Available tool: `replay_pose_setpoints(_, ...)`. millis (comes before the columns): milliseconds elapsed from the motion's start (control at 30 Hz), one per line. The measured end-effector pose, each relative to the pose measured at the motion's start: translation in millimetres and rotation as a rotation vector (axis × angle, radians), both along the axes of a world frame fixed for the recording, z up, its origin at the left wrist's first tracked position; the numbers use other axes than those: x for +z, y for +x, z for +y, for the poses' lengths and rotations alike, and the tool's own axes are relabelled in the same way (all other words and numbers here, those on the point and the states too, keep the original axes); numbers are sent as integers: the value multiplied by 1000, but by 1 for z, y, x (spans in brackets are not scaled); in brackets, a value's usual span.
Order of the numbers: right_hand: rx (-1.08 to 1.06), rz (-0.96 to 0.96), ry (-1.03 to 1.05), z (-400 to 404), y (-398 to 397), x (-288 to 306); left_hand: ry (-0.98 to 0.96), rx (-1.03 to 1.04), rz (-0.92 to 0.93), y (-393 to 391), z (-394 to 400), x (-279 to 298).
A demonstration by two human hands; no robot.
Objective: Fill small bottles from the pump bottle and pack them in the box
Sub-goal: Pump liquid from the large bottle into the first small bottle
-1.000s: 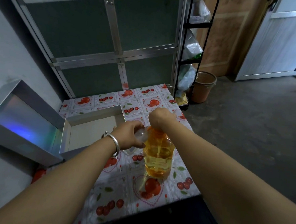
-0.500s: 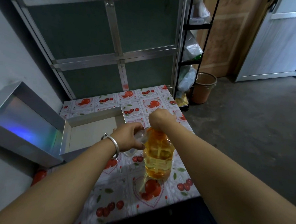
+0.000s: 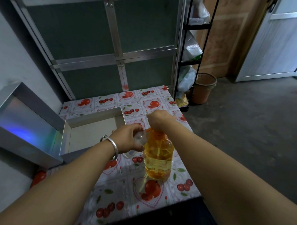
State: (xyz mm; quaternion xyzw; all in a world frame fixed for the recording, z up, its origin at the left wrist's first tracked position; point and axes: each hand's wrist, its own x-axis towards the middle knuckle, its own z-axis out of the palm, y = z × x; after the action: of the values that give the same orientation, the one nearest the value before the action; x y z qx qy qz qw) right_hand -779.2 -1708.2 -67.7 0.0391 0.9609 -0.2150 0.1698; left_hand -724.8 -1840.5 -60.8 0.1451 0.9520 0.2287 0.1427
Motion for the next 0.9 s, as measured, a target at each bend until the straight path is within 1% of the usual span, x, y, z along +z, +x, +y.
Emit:
replay_pose_setpoints(67,47,-50,-13,-3,-5,2,4,3,2,0,-1,2)
replay_pose_setpoints(233,2,23,92,-1,-3,-4,-3,8,-7,-3,0,1)
replay_pose_setpoints(300,-14,64,100,0,0,-2,-10,13,-3,-2,-1,-1)
replay_pose_setpoints(367,8,39,105,-1,1,-2,-16,14,-7,-1,-1,-3)
replay_pose_setpoints(433,49,-2,68,-1,-1,-1,-15,13,-3,0,0,-2)
replay_pose_setpoints(467,51,-27,26,-3,-3,0,-14,12,-3,0,-1,-2)
replay_pose_setpoints(533,28,-34,7,-4,-4,1,1,14,-6,0,0,0)
replay_pose_setpoints(667,-48,34,49,-2,-1,-2,11,16,-18,-2,0,0)
replay_pose_setpoints(767,-27,49,90,-1,1,-3,11,12,-19,-2,0,-1)
replay_pose_setpoints(900,42,-32,80,-6,-4,-1,24,15,-19,-2,-3,-2)
